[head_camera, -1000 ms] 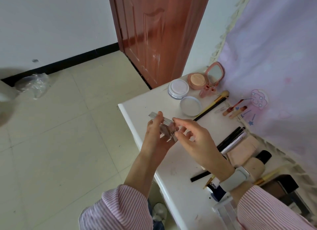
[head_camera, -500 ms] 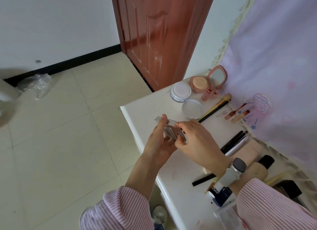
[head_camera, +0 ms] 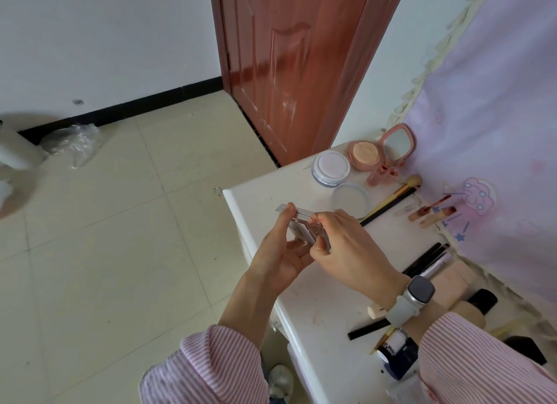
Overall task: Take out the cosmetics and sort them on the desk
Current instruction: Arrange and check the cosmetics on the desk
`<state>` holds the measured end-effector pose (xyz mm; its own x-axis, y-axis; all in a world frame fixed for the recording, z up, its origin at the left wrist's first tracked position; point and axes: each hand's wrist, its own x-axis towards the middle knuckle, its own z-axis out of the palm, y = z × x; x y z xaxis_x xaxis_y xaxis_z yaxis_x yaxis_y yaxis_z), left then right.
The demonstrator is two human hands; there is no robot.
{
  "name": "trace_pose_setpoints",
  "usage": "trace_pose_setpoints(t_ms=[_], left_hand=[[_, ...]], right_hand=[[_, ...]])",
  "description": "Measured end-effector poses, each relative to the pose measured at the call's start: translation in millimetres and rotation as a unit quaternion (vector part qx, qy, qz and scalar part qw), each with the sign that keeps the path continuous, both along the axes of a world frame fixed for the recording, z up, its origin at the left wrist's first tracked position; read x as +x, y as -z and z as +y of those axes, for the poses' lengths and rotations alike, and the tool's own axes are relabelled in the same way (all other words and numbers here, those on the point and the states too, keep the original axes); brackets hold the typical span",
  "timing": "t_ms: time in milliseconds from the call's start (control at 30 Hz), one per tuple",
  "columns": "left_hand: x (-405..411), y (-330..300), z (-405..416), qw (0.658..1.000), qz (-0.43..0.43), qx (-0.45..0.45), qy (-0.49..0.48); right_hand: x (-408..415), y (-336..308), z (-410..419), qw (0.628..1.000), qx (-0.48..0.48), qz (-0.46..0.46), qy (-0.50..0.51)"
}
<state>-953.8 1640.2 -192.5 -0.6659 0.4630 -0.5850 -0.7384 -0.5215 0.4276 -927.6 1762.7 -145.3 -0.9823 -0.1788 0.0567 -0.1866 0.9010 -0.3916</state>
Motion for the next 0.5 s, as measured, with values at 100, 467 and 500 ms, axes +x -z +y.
trace_pose_setpoints(t_ms=[100, 467, 500], left_hand=[[-2.5, -1.6, -2.2, 1.0, 0.0, 0.007, 0.002], [-10.0, -9.6, -12.1, 1.0, -0.014, 0.019, 0.004], [-10.6, -10.7, -13.0, 1.0, -0.009, 0.015, 0.012]], right_hand=[[-2.5, -3.2, -0.4, 1.0, -0.003, -0.01, -0.011], [-19.8, -4.4, 11.7, 0.992, -0.112, -0.044, -0.033], [-20.5, -4.5, 11.7, 0.989, -0.123, -0.055, -0.054]])
